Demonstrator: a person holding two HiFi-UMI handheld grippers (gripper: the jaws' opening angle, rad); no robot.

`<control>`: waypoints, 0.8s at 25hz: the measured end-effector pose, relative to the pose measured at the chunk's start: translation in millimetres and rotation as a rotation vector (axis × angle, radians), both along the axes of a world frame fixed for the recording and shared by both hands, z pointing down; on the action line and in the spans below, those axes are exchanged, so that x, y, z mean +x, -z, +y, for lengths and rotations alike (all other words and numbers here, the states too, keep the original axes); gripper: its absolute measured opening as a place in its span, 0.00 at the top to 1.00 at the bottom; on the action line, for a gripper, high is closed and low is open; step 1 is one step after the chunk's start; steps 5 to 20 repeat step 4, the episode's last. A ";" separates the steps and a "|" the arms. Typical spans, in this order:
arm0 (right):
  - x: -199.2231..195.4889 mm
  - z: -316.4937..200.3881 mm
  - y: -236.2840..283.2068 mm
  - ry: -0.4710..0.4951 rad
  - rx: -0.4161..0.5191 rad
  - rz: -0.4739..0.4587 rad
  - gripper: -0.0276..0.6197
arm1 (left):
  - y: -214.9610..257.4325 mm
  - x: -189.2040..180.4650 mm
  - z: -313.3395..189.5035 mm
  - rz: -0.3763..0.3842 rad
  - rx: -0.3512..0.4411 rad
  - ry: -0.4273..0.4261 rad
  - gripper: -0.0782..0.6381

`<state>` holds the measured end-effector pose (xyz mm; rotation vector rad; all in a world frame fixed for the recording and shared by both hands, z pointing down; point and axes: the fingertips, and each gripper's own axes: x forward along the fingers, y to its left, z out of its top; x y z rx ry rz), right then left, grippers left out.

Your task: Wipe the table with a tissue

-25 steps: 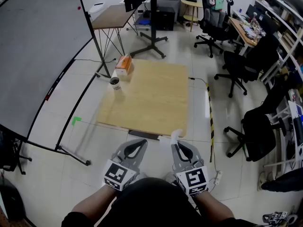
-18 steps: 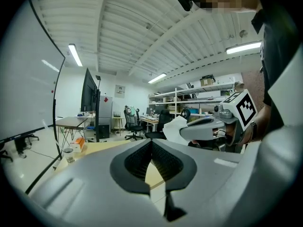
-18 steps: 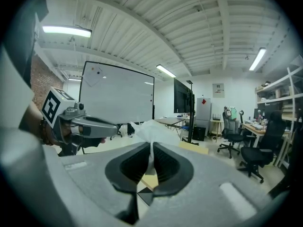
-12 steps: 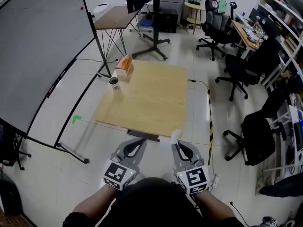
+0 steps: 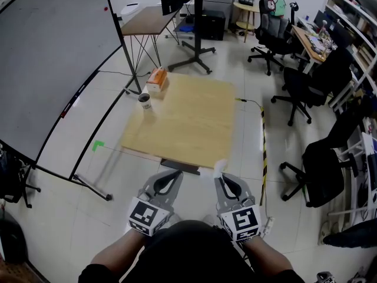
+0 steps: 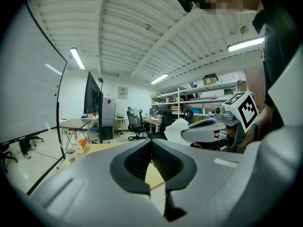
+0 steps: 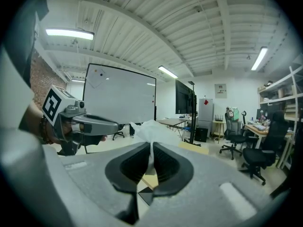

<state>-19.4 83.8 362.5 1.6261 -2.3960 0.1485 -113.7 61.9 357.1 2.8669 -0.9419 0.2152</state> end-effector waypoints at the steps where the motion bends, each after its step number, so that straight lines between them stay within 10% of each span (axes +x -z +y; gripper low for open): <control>1: -0.5 0.7 -0.1 0.001 0.002 0.000 0.96 | 1.1 -0.1 0.5 0.002 0.002 0.001 0.87; 20: -1.2 2.5 -0.7 0.002 0.007 0.001 0.96 | 4.0 0.6 1.8 0.007 0.012 0.003 0.87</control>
